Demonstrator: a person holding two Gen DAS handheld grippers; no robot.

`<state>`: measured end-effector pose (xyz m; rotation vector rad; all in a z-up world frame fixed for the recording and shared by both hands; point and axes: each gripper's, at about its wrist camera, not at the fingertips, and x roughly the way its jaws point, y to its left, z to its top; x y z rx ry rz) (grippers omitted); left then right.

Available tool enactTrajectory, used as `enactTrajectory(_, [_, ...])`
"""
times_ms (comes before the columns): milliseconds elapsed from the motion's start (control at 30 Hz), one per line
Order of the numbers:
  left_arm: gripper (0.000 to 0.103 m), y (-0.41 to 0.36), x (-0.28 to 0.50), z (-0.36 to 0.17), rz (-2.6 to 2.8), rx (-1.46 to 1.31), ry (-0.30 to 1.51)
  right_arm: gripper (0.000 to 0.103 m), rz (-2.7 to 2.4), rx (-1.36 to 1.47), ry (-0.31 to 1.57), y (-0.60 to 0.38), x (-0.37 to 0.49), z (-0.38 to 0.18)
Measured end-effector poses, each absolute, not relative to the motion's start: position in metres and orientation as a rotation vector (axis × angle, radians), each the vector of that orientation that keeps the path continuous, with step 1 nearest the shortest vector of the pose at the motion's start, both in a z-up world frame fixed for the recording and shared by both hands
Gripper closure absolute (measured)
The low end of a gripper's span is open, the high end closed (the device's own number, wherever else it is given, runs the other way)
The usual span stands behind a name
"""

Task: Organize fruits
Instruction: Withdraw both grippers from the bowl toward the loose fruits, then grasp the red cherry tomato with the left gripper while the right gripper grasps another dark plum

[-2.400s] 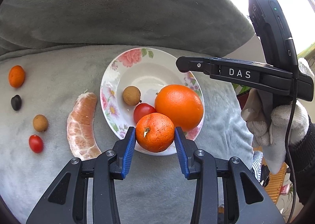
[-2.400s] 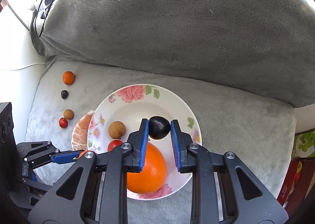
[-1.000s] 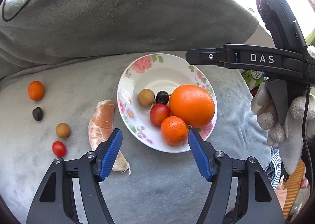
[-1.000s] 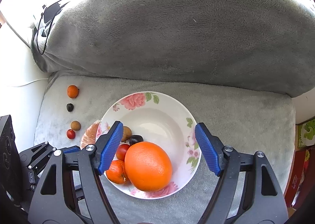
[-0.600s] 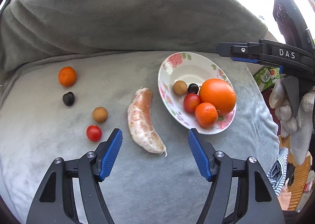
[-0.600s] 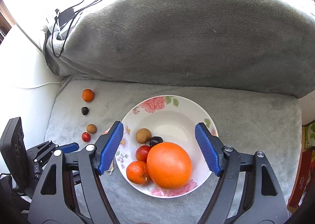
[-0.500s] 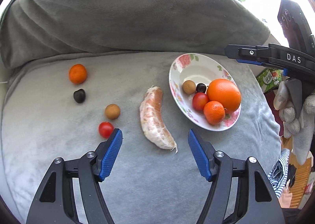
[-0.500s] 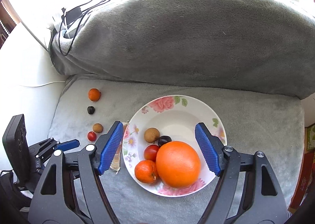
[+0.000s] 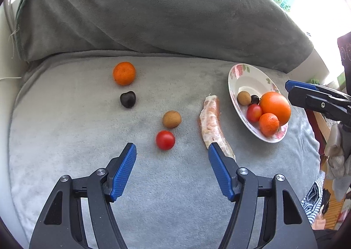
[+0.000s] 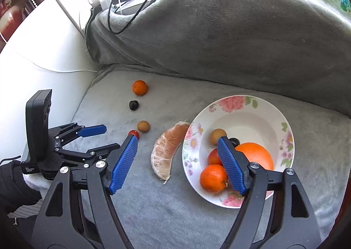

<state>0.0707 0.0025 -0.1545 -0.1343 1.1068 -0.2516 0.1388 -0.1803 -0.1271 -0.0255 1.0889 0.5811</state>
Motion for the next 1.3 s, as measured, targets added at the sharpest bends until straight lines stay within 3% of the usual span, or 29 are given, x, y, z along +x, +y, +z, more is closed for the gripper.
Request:
enactTrajectory(233, [0.046, 0.012, 0.072, -0.166, -0.273, -0.170, 1.104, 0.025, 0.617, -0.023, 1.110, -0.161, 0.147, -0.133])
enactTrajectory(433, [0.051, 0.009, 0.074, -0.172, -0.292, -0.174, 1.094, 0.039, 0.629, -0.033, 1.157, -0.145, 0.160, -0.144])
enactTrajectory(700, [0.051, 0.011, 0.078, -0.178, -0.291, -0.193, 1.076, 0.040, 0.662, -0.048, 1.201, -0.120, 0.178, -0.156])
enactTrajectory(767, [0.053, 0.011, 0.079, -0.180, -0.295, -0.202, 1.077, 0.042, 0.673, -0.048, 1.217, -0.114, 0.184, -0.160])
enactTrajectory(833, [0.058, 0.011, 0.079, -0.182, -0.297, -0.203, 1.078, 0.051, 0.686, -0.047, 1.245, -0.107, 0.190, -0.167])
enactTrajectory(1300, [0.061, 0.009, 0.084, -0.190, -0.305, -0.254, 1.059, 0.060, 0.745, -0.049, 1.334, -0.061, 0.214, -0.196])
